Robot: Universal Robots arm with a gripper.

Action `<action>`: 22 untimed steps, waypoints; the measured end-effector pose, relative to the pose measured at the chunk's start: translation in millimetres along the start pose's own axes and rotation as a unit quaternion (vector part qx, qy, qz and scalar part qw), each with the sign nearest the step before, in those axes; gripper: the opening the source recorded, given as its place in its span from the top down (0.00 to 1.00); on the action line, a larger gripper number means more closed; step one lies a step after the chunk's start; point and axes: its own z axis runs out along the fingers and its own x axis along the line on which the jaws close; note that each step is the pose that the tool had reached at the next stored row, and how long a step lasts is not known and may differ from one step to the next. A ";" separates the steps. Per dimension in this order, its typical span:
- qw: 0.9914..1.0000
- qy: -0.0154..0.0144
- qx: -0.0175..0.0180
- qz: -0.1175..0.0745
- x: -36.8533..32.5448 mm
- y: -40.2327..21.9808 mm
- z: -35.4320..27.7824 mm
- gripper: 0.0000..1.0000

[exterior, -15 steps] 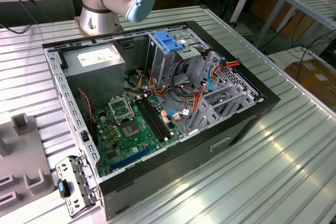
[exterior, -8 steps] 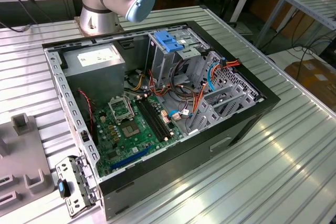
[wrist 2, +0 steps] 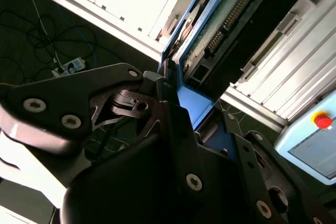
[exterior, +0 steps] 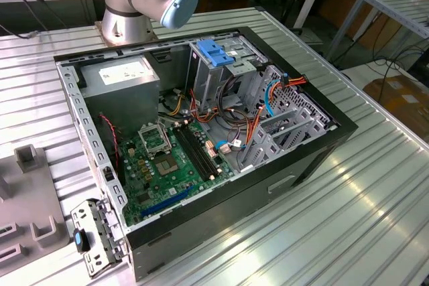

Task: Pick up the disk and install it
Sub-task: 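Pick up the disk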

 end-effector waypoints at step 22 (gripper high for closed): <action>1.000 0.000 0.000 0.000 -0.2 -6.6 -6.1 0.63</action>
